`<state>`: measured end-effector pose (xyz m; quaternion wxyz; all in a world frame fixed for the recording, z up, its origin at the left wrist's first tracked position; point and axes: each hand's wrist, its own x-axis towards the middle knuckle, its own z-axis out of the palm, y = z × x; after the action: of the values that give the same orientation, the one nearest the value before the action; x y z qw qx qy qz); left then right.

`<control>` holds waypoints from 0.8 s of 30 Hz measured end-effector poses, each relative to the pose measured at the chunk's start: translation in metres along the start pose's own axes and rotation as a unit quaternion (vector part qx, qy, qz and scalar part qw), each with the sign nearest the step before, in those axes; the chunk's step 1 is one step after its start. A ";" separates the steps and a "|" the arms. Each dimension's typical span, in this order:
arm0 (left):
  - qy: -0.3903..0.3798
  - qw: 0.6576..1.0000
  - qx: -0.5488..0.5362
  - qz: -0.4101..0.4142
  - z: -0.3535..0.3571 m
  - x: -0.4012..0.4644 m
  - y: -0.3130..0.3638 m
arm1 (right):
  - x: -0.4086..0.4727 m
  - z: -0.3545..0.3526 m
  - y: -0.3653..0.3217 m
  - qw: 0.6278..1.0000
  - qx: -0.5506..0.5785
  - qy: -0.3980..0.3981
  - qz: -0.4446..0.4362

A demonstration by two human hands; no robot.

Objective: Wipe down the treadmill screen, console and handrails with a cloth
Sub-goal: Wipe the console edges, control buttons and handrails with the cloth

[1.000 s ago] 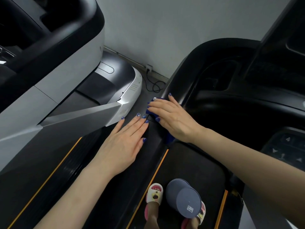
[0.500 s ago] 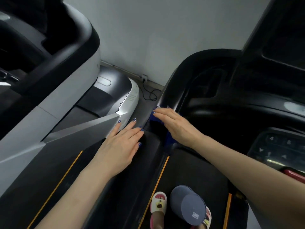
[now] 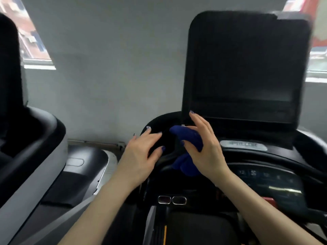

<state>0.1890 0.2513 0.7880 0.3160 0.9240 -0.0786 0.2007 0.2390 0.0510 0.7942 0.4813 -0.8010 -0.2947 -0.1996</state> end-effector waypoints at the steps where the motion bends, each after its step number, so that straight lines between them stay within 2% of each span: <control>1: 0.011 0.999 -0.038 0.000 0.000 0.011 0.020 | 0.001 -0.015 -0.005 1.000 -0.002 0.013 -0.008; 5: 0.014 0.991 -0.134 0.010 0.004 0.035 0.096 | -0.004 -0.066 -0.018 0.997 -0.030 0.048 -0.043; 11: 0.009 0.986 -0.164 0.008 0.024 0.037 0.178 | -0.030 -0.133 -0.016 0.995 -0.057 0.074 -0.039; 14: 0.011 0.981 -0.194 -0.007 0.037 0.031 0.213 | -0.047 -0.169 -0.014 0.999 -0.034 0.028 0.026; 17: -0.002 0.978 -0.209 -0.023 0.048 0.021 0.241 | -0.064 -0.210 -0.011 0.991 0.041 -0.015 0.125; 24: -0.017 0.971 -0.235 -0.047 0.069 -0.016 0.289 | -0.095 -0.278 -0.010 0.979 0.060 -0.089 0.172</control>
<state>0.1182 -0.0182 0.8913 0.5315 0.8300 -0.0856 0.1459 0.1518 -0.2187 0.8701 0.5273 -0.8240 -0.2060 -0.0235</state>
